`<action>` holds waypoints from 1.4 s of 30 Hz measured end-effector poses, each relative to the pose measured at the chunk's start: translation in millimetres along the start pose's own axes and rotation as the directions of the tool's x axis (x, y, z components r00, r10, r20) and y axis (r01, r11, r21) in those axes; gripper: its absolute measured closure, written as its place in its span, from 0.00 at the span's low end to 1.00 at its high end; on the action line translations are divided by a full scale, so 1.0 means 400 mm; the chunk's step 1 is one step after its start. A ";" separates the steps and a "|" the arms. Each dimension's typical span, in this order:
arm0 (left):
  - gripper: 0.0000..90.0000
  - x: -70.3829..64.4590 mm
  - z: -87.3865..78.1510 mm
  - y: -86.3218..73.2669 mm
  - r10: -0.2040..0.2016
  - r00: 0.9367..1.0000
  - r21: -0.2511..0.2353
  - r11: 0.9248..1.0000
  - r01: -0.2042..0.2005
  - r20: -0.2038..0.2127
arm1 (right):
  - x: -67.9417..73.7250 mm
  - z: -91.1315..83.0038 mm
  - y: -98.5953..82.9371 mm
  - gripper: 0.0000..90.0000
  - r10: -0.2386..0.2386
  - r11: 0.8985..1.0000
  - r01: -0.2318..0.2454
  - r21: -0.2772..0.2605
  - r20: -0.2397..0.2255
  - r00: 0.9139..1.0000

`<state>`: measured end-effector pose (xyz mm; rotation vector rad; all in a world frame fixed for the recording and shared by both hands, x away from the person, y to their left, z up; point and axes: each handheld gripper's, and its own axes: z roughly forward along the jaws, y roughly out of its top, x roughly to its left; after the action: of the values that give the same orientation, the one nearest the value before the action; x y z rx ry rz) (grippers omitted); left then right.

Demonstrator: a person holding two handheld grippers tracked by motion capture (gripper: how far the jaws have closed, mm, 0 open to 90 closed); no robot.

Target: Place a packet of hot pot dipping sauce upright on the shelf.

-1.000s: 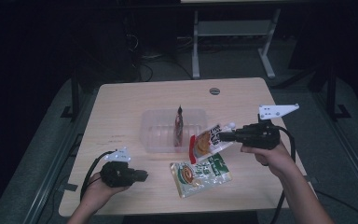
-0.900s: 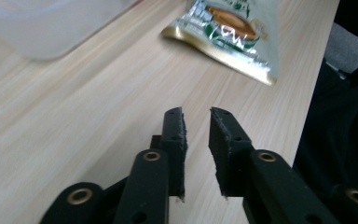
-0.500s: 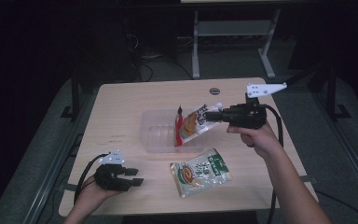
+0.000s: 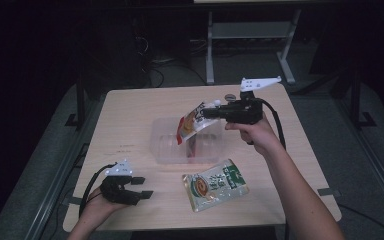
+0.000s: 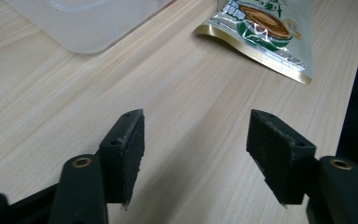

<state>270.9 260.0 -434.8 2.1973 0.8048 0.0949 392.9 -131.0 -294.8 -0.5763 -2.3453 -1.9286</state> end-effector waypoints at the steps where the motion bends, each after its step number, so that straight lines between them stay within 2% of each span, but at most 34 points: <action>1: 0.38 0.002 0.000 0.001 0.011 1.000 0.001 1.000 -0.011 -0.007 | -0.003 0.009 0.002 0.99 0.001 1.000 -0.001 0.003 0.002 1.000; 5: 0.36 0.004 0.000 0.000 0.006 1.000 -0.004 1.000 -0.006 -0.019 | -0.013 0.040 0.009 0.99 -0.009 1.000 0.009 0.022 0.016 1.000; 9: 0.36 0.004 0.003 -0.003 0.003 1.000 0.005 1.000 -0.003 -0.022 | -0.019 0.071 0.012 0.99 0.001 0.999 -0.001 0.038 0.023 1.000; 17: 0.36 0.003 0.005 -0.003 0.018 1.000 0.018 1.000 -0.018 -0.026 | -0.041 0.135 -0.010 0.99 0.007 0.996 -0.012 0.091 0.056 0.998; 21: 0.36 0.001 0.008 -0.005 0.010 1.000 0.022 1.000 -0.009 -0.022 | -0.056 0.168 -0.032 0.99 0.006 0.991 -0.015 0.136 0.072 0.997; 24: 0.36 0.002 0.010 -0.005 0.025 0.999 0.040 0.999 -0.024 -0.023 | -0.064 0.188 -0.050 0.99 0.009 0.986 -0.022 0.168 0.079 0.997; 25: 0.36 0.000 0.012 -0.005 0.016 1.000 0.035 0.999 -0.015 -0.023 | -0.065 0.194 -0.054 0.99 0.012 0.984 -0.027 0.179 0.081 0.997; 42: 0.36 0.000 0.014 -0.004 0.034 0.999 0.051 0.998 -0.033 -0.015 | -0.072 0.258 -0.083 0.98 0.009 0.962 -0.040 0.270 0.116 0.993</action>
<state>271.8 257.4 -439.8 2.2605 0.7870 0.1093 429.3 -44.5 -356.5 -0.7023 -2.5969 -1.5613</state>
